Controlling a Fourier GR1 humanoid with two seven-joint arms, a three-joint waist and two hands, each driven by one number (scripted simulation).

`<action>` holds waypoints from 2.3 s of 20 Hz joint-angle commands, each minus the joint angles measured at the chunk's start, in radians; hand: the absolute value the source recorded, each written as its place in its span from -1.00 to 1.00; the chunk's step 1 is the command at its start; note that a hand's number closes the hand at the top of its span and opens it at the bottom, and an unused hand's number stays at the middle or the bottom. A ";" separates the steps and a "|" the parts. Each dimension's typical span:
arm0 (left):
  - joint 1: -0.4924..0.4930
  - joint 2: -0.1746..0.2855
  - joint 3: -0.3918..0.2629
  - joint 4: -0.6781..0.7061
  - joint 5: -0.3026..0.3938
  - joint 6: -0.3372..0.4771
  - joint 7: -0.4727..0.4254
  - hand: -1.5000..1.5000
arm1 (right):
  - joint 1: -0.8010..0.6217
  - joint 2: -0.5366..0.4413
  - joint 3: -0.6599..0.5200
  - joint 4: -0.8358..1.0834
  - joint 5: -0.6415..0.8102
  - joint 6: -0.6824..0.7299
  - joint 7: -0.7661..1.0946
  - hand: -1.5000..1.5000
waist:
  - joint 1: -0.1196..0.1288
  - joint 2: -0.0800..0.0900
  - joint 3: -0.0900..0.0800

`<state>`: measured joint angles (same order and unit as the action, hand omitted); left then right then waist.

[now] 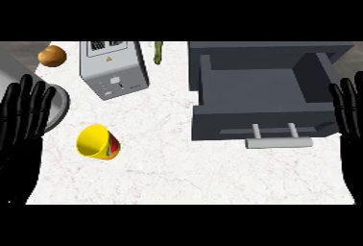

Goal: Pick up the cup, place it into the drawer and close the drawer

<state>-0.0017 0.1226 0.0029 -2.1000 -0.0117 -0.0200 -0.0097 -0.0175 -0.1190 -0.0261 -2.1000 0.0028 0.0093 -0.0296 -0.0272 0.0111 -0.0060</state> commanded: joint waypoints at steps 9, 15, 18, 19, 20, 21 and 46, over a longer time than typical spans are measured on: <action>-0.038 0.031 0.055 0.141 0.422 -0.234 0.052 -1.00 | 0.013 0.047 0.093 0.017 -0.080 0.052 0.106 -1.00 | 0.027 -0.011 0.006; -0.058 0.027 0.070 0.139 0.417 -0.242 0.066 -1.00 | -0.028 0.047 0.053 0.102 -0.088 0.071 0.073 -1.00 | 0.028 -0.011 0.006; -0.118 0.062 0.125 0.185 0.482 -0.258 0.104 -1.00 | -0.117 0.041 0.039 0.060 -0.102 0.036 0.183 -1.00 | 0.028 -0.011 0.006; -0.106 0.015 0.064 0.208 0.427 -0.242 0.077 -1.00 | -0.001 0.057 0.044 0.070 -0.087 0.057 0.085 -1.00 | 0.025 -0.011 0.006; -0.095 0.041 0.123 0.242 0.447 -0.285 0.035 -1.00 | -0.060 0.047 0.029 0.087 -0.106 0.064 0.112 -1.00 | 0.027 -0.011 0.006; -0.126 0.020 0.084 0.217 0.426 -0.242 0.074 -1.00 | -0.047 0.036 0.044 0.005 -0.103 0.057 0.195 -1.00 | 0.026 -0.012 0.006; -0.010 0.035 0.159 0.448 0.302 -0.323 -0.071 -1.00 | -0.070 0.051 -0.003 0.113 -0.101 0.087 0.086 -1.00 | 0.028 -0.011 0.006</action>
<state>-0.0265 0.1422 0.1383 -1.7067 0.3000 -0.3165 -0.0489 -0.0800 -0.0654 -0.0100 -2.0362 -0.0975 0.0873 0.0927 -0.0004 -0.0001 -0.0002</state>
